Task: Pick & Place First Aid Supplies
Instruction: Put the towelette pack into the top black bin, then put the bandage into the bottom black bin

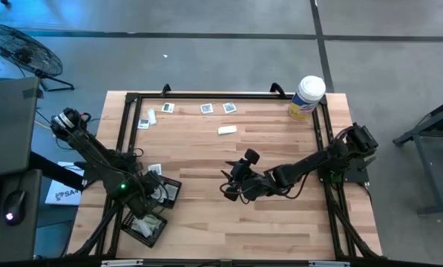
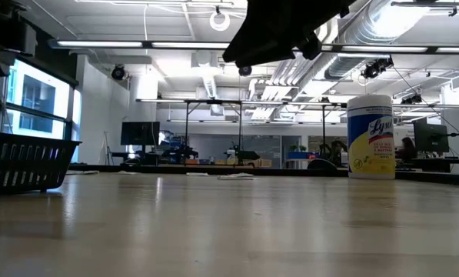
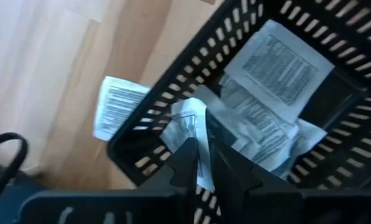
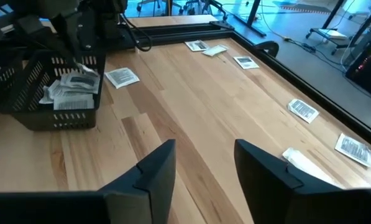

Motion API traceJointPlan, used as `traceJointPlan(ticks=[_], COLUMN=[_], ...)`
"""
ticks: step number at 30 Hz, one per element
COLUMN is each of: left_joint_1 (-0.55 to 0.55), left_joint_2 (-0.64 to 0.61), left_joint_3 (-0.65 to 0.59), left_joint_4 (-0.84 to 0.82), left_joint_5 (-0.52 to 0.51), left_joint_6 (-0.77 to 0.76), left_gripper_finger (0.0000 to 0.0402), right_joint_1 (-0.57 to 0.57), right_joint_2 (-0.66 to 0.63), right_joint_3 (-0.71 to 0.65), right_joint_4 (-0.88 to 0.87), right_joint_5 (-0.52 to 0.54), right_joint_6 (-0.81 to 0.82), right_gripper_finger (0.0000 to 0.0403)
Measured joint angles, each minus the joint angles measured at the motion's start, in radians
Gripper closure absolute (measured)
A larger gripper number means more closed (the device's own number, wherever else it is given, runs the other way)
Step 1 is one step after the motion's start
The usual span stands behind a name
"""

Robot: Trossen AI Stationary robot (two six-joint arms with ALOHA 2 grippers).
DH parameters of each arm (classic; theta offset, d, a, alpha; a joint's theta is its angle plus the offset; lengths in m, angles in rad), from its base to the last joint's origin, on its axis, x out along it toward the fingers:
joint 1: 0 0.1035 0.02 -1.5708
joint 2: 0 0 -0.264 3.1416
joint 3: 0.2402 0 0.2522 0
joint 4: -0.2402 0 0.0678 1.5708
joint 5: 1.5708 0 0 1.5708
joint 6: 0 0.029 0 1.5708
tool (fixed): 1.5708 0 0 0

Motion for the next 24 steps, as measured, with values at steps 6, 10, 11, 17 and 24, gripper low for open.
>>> traceJointPlan(ticks=[6,10,11,17,24], left_joint_1=[0.000,0.000,0.000,0.000,0.032], left_joint_2=[0.000,0.000,0.000,-0.002,-0.002], left_joint_3=[0.000,0.001,0.009,0.099,0.153], left_joint_4=[0.040,0.108,0.114,0.126,0.152], left_joint_5=[0.007,0.007,0.007,-0.025,-0.356], left_joint_6=[0.026,0.095,0.110,0.216,0.429], left_gripper_finger=[0.0342,0.0339,0.0339,0.0338,0.0338], right_joint_1=[0.000,0.000,0.000,0.000,0.000], right_joint_2=[0.000,0.000,0.000,0.000,0.038], right_joint_3=[0.000,0.000,0.000,0.000,0.000], right_joint_4=[0.000,0.000,0.000,0.000,0.004], right_joint_5=[-0.032,-0.046,-0.046,-0.047,-0.049], right_joint_6=[-0.001,0.000,-0.001,0.003,0.003], right_gripper_finger=[0.0247,0.0245,0.0246,0.0248,0.0247])
